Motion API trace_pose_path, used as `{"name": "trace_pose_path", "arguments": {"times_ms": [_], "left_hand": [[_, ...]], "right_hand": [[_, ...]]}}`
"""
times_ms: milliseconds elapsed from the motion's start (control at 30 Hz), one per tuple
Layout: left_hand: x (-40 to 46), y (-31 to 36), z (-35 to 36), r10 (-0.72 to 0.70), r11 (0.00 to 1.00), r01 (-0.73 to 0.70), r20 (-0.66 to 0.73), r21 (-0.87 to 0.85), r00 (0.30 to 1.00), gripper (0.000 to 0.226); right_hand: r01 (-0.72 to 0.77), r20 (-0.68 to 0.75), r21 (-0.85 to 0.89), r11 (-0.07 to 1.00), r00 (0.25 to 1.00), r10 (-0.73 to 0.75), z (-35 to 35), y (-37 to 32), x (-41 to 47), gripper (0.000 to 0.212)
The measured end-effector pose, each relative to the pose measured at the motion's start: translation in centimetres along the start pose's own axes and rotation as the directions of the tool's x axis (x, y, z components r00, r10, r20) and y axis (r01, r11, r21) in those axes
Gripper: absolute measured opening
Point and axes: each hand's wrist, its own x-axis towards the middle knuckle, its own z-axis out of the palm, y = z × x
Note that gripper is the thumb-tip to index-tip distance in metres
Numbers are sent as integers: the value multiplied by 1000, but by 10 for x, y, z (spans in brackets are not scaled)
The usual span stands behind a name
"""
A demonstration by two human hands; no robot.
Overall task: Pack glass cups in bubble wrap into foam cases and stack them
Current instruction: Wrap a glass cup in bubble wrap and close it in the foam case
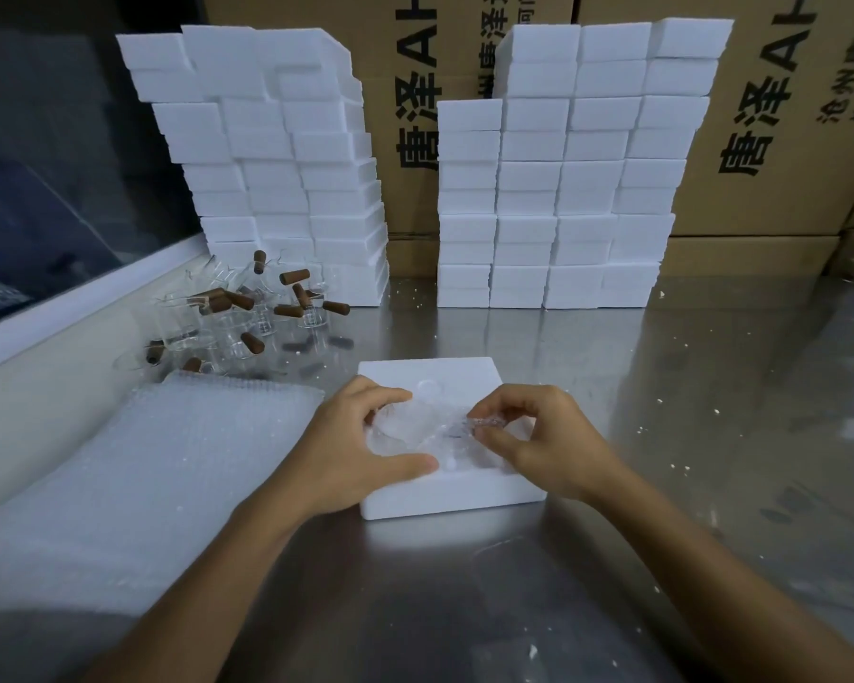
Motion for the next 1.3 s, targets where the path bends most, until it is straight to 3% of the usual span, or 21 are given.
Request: {"name": "trace_pose_path", "arguments": {"times_ms": [133,233,400,533,633,767,900,1000,1167,1300], "left_hand": [[-1,3,5,-23,999,22,-34,-25,999,89],[-1,3,6,-37,999,36,-36,-17,999,94],[-2,5,5,-87,996,87,-64,-5,994,107],[2,1,0,-166,985,161,-87,-59,982,110],[3,-2,1,-253,947,232,-71,-221,965,104],[5,5,-3,-274,820,158,-136,-550,952,87],[6,8,-10,-233,796,-17,-333,-604,914,48],[5,15,-15,-186,765,-138,-420,-629,888,38],[3,20,-13,-157,730,-207,-455,-652,877,18],[2,17,-8,-116,790,-176,-427,-587,897,15]], "right_hand": [[-44,-98,6,999,994,44,4,3,0,23],[-191,-190,174,966,956,223,5,5,4,35],[-331,-152,338,881,905,398,3,10,4,48],[-350,-41,452,820,911,411,1,9,3,51],[-359,10,441,822,918,396,3,7,1,50],[-277,-67,447,850,938,341,2,7,3,45],[-88,-300,537,839,910,288,-9,5,7,23],[14,-402,584,811,874,274,-13,3,8,15],[95,-443,590,802,868,224,-9,0,7,14],[94,-377,585,806,911,168,-6,4,5,15]]}}
